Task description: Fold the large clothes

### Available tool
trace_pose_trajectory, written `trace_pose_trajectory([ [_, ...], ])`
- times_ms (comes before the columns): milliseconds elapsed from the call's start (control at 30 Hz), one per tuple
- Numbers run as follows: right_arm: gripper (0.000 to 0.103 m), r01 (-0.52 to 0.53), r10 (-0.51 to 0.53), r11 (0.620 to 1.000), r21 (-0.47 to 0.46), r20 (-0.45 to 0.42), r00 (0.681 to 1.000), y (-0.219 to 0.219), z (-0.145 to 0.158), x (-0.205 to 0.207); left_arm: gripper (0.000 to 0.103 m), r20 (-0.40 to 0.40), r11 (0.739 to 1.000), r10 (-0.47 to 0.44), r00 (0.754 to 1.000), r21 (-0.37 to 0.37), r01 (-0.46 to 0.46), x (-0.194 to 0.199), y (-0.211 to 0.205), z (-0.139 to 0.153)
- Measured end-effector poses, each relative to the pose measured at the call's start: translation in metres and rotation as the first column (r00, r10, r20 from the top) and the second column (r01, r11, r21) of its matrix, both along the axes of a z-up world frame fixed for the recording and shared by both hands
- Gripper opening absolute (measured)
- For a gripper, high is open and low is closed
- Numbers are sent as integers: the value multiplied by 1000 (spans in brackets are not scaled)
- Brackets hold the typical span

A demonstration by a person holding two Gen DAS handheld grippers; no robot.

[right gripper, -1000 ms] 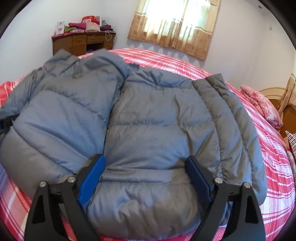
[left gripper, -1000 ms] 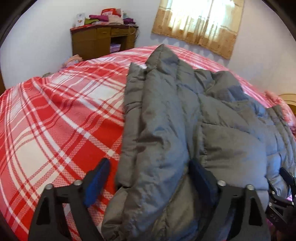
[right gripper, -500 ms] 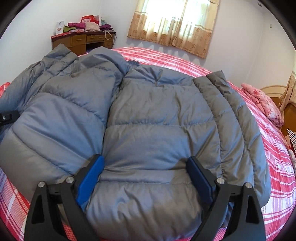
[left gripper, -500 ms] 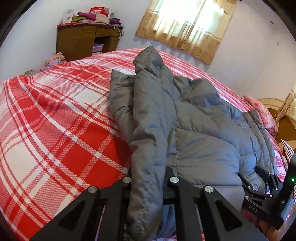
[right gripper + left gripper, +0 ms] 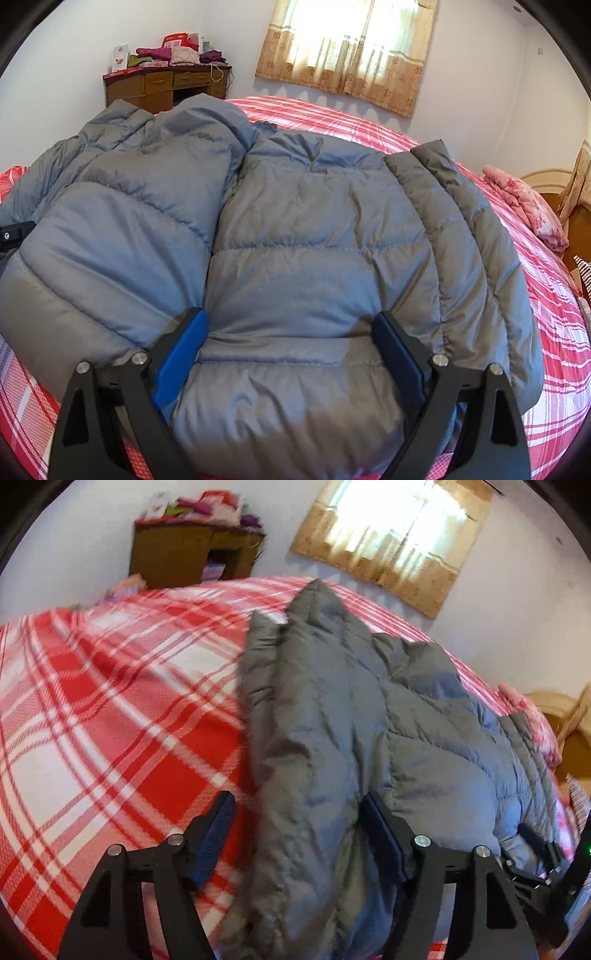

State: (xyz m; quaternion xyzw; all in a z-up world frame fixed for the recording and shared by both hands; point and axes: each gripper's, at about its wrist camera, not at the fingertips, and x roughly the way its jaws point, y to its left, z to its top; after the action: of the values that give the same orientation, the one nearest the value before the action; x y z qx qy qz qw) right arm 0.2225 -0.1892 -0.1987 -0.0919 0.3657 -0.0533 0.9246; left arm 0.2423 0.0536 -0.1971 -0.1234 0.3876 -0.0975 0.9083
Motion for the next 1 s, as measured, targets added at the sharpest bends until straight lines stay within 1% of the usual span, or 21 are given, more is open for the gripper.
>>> trace_pose_trajectory([
  [33,93,-1,1,1000,1,-1,1000,0,0,0,59,5,1000,-12,1000,22,12,0,-3,0],
  [67,93,-1,2,1000,4,-4,1000,-1,0,0,36,13,998,-58,998,12,58,0,-9,1],
  [100,93,-1,1,1000,5,-6,1000,-1,0,0,17,11,994,-104,995,-23,104,0,-11,2],
  [133,93,1,-1,1000,1,-8,1000,0,-1,0,10,13,995,-104,994,-3,105,-2,-14,5],
  [167,93,3,-3,1000,-8,-11,1000,2,-1,1,8,27,993,-113,993,20,112,-5,-16,10],
  [200,93,8,-8,1000,-24,-12,1000,5,-1,1,7,39,994,-111,993,28,110,-8,-14,15],
  [233,93,14,-14,999,-33,-11,1000,8,-1,1,6,42,994,-107,993,19,106,-11,-10,19],
  [300,89,17,-17,999,-50,-2,1000,15,-2,-2,6,47,995,-97,994,-33,98,-14,3,26],
  [333,88,17,-17,998,-56,2,1000,20,-3,-4,6,49,994,-92,995,-47,94,-16,8,30],
  [467,86,-14,14,998,-62,3,1000,45,-4,-9,6,76,995,-78,994,-51,82,-32,27,49],
  [567,86,-85,85,996,-17,-15,996,61,0,-13,6,103,997,-52,993,-44,57,-41,42,70],
  [633,85,-151,152,987,55,-16,988,61,12,-19,6,142,999,-45,989,-15,48,-45,50,87],
  [700,85,-162,161,982,102,23,987,51,27,-29,6,197,998,-55,979,46,47,-51,49,109],
  [767,85,-144,136,983,116,73,988,33,44,-39,6,244,993,-79,966,103,55,-57,40,127],
  [833,87,-88,73,987,133,115,991,2,58,-45,6,292,985,-124,948,151,83,-66,20,146],
  [867,88,-52,35,989,140,126,991,-14,63,-46,6,303,982,-140,943,162,94,-67,14,151],
  [900,90,1,-20,990,143,130,991,-37,66,-46,6,318,977,-168,933,180,115,-70,0,158],
  [967,90,107,-125,985,134,127,984,-78,64,-44,6,338,960,-224,914,238,147,-73,-37,170],
  [1000,90,142,-158,981,135,121,980,-92,62,-42,6,348,949,-258,901,266,169,-74,-58,175],
])
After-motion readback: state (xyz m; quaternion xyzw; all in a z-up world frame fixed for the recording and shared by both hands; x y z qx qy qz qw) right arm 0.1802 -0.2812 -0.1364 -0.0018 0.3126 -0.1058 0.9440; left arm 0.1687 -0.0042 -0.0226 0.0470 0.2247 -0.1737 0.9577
